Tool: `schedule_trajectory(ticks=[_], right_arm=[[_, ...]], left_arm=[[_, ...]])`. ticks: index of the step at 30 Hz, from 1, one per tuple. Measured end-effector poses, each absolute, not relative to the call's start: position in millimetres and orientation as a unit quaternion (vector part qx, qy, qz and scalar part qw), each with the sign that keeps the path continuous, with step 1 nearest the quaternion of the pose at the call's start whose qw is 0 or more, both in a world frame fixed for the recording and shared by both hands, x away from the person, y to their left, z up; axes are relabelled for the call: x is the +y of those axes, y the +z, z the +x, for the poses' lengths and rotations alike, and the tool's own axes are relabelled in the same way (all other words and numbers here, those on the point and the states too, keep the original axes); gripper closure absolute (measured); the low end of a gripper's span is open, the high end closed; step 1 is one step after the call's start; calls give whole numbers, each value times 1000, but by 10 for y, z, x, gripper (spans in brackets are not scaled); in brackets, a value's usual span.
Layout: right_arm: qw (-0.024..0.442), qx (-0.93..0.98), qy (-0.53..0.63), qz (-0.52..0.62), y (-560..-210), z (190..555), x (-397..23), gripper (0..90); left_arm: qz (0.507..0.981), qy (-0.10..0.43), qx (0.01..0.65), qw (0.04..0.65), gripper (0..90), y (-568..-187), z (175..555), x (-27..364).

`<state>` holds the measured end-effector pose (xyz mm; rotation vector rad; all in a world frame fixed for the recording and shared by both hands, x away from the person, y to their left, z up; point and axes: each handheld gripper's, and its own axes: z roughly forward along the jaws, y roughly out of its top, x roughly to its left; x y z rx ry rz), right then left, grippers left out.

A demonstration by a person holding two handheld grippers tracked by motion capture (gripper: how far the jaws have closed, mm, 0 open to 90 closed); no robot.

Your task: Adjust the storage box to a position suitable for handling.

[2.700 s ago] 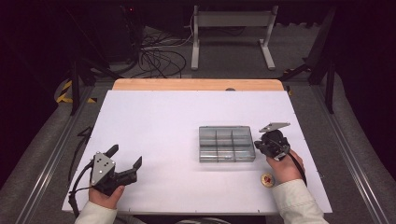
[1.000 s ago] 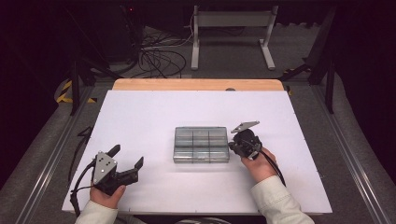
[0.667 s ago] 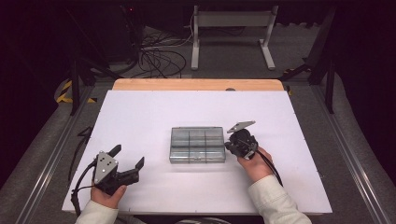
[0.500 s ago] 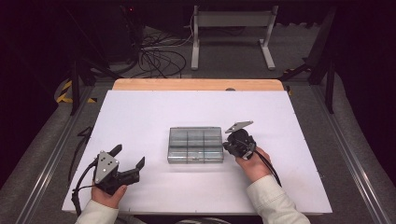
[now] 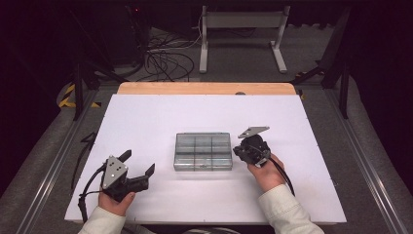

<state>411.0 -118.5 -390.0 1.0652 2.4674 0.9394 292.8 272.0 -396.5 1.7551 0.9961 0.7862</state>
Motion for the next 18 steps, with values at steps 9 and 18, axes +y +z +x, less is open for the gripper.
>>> schedule_trajectory(ticks=[9, 18], right_arm=[[164, 830, 417, 331, -3679, 3921, -1335, 584], [176, 810, 482, 284, -3578, 3733, -1420, 380]], left_arm=[[725, 309, 393, 474, 160, -3891, 2958, 2673], [746, 289, 375, 468, 208, -3844, 2994, 2607]])
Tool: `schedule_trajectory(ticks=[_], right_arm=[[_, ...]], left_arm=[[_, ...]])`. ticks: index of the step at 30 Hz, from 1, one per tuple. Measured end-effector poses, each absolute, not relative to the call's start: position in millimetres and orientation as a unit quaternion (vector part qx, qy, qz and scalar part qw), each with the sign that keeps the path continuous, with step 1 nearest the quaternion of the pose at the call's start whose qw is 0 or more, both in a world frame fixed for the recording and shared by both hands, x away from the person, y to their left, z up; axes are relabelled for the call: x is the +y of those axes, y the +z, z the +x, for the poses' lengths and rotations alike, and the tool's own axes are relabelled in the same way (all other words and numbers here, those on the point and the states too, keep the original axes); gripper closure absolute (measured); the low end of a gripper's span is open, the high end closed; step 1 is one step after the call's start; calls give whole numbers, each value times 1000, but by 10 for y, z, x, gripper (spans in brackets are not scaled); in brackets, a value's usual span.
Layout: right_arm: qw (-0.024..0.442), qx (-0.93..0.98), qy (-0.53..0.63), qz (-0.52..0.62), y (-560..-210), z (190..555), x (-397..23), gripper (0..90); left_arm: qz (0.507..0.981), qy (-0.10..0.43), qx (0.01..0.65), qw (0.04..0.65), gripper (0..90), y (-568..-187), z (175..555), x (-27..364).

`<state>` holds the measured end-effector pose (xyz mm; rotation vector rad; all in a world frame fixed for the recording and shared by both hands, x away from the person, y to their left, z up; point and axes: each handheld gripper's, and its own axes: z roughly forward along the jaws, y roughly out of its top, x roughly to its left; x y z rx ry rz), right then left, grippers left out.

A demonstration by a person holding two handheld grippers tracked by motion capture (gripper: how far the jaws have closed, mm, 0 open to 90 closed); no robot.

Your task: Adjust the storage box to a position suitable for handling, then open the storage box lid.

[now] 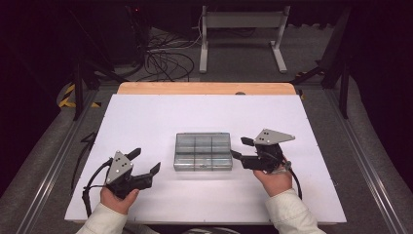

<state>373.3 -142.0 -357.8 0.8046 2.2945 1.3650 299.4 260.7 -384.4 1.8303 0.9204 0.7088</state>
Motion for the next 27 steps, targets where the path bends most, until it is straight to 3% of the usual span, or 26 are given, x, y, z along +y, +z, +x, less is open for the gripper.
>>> schedule_trajectory(ticks=[10, 16, 20, 27], right_arm=[[174, 811, 505, 238, -3569, 3581, -1415, 172], [170, 815, 501, 236, -3586, 3559, -1392, 146], [170, 818, 496, 236, -3594, 3550, -1377, 133], [162, 829, 478, 241, -3615, 3548, -1355, 162]], left_arm=[[760, 233, 366, 484, 206, -3802, 3026, 2572], [770, 229, 356, 477, 202, -3795, 3040, 2532], [782, 236, 345, 462, 247, -3802, 3048, 2473], [797, 226, 337, 448, 255, -3851, 3130, 2355]])
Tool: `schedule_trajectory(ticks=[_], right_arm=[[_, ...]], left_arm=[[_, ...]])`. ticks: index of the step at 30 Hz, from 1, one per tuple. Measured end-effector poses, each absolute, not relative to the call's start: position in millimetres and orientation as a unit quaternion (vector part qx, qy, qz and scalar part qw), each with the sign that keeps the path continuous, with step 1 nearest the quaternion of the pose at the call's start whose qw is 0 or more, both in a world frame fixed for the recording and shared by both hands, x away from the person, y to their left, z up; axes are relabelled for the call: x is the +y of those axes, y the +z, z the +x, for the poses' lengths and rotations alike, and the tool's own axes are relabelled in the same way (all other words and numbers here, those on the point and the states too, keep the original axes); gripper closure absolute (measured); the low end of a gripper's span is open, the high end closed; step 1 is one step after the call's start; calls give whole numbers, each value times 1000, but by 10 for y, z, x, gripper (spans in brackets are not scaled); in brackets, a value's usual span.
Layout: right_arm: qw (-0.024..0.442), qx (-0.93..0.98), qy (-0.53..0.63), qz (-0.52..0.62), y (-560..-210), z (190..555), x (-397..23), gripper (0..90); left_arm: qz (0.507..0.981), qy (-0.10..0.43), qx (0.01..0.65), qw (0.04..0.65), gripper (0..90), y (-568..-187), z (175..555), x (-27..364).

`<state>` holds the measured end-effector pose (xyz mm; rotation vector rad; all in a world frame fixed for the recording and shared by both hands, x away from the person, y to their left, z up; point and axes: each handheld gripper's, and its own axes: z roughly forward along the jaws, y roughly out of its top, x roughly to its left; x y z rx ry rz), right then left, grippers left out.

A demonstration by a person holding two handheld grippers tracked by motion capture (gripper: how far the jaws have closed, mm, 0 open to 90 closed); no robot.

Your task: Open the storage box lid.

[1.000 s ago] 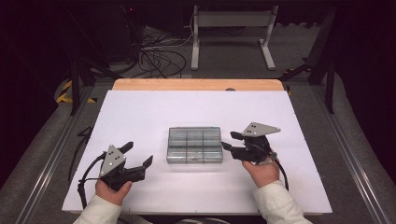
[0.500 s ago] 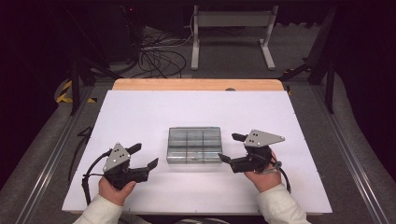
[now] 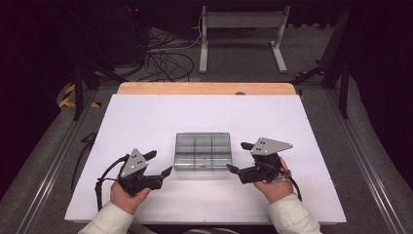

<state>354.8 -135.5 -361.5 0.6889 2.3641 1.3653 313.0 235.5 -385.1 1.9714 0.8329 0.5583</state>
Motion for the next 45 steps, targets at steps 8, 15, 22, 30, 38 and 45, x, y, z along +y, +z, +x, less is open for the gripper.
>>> schedule_trajectory(ticks=[8, 15, 22, 30, 38, 45], right_arm=[[137, 850, 440, 255, -3702, 3603, -1309, 244], [121, 859, 418, 268, -3765, 3650, -1292, 290], [112, 866, 401, 275, -3811, 3677, -1259, 354], [107, 874, 380, 284, -3856, 3704, -1238, 425], [103, 882, 360, 285, -3903, 3723, -1208, 510], [107, 887, 347, 285, -3928, 3729, -1183, 600]], left_arm=[[817, 198, 336, 425, 252, -3933, 3257, 2223], [832, 181, 344, 395, 269, -4029, 3371, 2162], [842, 177, 340, 379, 316, -4096, 3428, 2124], [856, 167, 332, 360, 384, -4149, 3465, 2098], [862, 161, 335, 346, 430, -4186, 3488, 2071], [867, 158, 328, 340, 477, -4202, 3505, 2038]])
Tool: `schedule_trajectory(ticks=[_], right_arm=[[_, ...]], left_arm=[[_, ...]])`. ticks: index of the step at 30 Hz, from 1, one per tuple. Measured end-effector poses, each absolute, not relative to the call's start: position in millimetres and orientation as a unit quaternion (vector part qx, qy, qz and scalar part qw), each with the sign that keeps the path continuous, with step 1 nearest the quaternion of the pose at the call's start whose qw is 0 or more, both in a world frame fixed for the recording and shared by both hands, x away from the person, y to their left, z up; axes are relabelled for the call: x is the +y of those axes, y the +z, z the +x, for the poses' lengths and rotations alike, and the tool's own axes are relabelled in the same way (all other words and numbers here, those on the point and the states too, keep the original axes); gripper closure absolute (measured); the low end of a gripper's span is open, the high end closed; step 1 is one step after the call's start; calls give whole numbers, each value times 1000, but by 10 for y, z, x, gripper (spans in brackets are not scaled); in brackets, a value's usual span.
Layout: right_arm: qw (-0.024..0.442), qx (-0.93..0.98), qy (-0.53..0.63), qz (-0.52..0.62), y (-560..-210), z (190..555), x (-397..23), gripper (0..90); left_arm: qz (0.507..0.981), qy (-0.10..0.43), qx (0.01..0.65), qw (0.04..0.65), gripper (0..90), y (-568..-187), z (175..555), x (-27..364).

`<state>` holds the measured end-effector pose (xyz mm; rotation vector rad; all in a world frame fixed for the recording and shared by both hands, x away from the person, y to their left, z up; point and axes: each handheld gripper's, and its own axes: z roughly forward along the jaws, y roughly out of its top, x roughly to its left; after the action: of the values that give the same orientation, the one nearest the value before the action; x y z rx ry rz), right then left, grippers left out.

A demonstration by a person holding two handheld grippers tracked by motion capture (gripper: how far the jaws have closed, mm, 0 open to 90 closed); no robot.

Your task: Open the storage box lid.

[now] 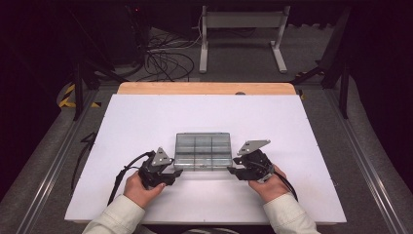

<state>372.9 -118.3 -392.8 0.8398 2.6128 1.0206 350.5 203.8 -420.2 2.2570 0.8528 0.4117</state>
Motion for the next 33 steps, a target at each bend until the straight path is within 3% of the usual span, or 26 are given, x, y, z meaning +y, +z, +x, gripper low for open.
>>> schedule_trajectory(ticks=[11, 33], right_arm=[[111, 889, 340, 286, -3939, 3732, -1169, 675], [119, 888, 339, 288, -3913, 3713, -1152, 731]], left_arm=[[869, 163, 325, 335, 488, -4210, 3506, 2019], [869, 164, 326, 333, 497, -4207, 3501, 2018]])
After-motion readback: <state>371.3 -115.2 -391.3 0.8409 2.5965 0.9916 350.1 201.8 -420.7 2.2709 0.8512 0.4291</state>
